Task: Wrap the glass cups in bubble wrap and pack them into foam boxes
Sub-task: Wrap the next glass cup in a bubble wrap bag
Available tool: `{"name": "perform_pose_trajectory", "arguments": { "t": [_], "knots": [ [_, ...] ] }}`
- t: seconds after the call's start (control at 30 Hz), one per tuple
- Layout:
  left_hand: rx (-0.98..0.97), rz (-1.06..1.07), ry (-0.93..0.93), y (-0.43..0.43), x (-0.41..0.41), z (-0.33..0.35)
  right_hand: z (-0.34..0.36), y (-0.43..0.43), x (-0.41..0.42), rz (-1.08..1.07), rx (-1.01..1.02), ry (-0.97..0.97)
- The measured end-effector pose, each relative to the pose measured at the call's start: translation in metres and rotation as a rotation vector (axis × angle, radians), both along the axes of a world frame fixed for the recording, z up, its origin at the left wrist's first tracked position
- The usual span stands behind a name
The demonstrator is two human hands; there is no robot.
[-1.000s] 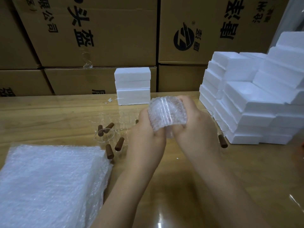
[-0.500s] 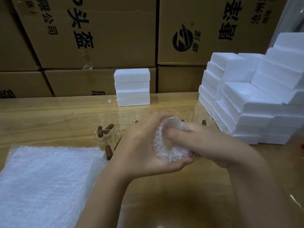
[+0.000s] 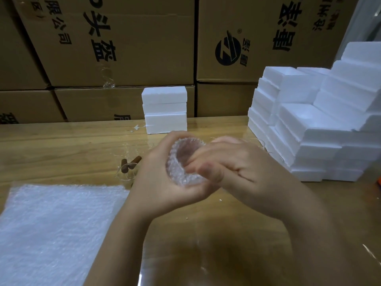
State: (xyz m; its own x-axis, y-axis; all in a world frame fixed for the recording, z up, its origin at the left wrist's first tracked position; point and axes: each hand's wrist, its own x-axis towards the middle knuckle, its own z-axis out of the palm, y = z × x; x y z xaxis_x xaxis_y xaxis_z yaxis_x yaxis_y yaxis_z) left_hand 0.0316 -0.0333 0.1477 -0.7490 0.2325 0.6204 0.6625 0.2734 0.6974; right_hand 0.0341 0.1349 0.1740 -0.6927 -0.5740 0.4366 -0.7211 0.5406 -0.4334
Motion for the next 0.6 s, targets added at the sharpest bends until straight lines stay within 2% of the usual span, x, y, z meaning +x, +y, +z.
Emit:
{"name": "perform_pose_trajectory", "arguments": {
  "t": [0.27, 0.47, 0.53, 0.6],
  "knots": [
    [-0.043, -0.092, -0.211, -0.012, -0.004, 0.001, -0.003, -0.015, 0.002, 0.116, 0.047, -0.113],
    [-0.089, -0.152, -0.234, -0.003, -0.004, -0.003, -0.002, -0.008, 0.000, 0.096, 0.033, -0.145],
    [-0.121, -0.077, -0.205, -0.002, -0.003, -0.004, 0.001, 0.000, 0.000, 0.049, -0.044, -0.125],
    [-0.166, 0.051, -0.178, -0.003, -0.004, -0.005, 0.002, 0.018, -0.005, -0.072, -0.214, -0.040]
  ]
}}
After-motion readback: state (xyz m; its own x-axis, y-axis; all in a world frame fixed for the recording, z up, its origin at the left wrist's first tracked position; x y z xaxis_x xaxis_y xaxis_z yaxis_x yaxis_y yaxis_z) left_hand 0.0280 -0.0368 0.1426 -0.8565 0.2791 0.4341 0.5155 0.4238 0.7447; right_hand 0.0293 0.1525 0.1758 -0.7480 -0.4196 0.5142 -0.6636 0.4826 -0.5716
